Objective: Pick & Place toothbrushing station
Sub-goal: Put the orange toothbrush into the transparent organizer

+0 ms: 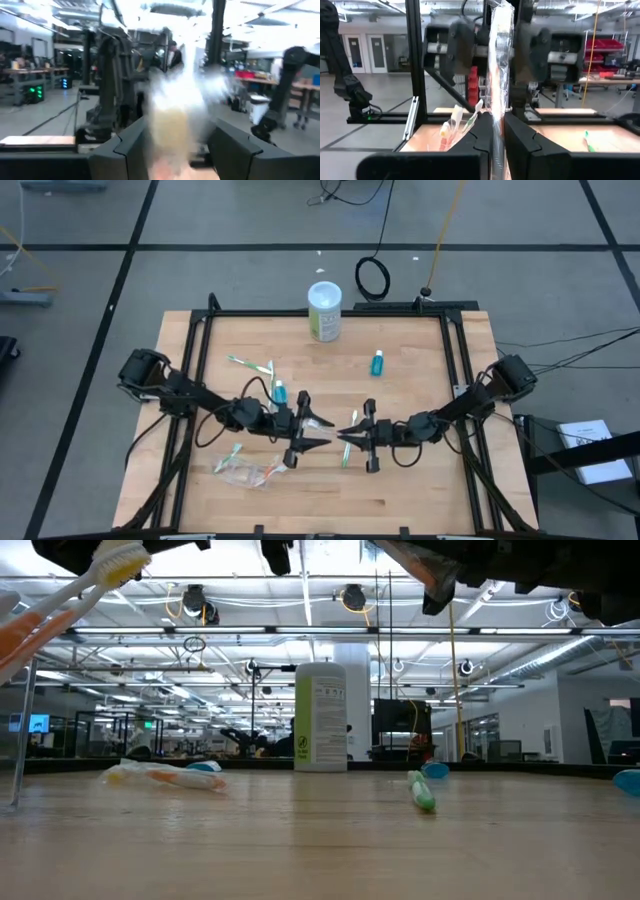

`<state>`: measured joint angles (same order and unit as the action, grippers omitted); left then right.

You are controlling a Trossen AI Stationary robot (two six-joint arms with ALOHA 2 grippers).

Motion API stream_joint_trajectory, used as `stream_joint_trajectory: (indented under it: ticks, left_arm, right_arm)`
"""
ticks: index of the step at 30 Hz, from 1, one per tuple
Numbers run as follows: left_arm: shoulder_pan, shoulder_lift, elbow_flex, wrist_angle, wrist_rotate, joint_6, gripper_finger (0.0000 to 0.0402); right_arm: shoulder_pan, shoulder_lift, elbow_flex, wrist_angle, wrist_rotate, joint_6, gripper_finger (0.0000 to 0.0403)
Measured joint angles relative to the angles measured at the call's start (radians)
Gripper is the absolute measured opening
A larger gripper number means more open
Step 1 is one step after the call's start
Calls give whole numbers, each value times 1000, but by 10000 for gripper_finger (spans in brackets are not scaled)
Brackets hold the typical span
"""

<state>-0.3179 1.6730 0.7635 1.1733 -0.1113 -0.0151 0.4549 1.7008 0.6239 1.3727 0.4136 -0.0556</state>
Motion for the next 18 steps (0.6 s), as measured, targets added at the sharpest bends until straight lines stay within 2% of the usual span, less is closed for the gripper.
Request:
stream_joint_trajectory:
  ticks: [9, 18]
  left_arm:
    - [-29, -49, -1, 31, 9, 76, 188]
    - [1, -52, 30, 57, 30, 63, 188]
  right_arm:
    - [57, -1, 0, 165, 0, -194, 18]
    - [2, 0, 9, 192, -1, -219, 18]
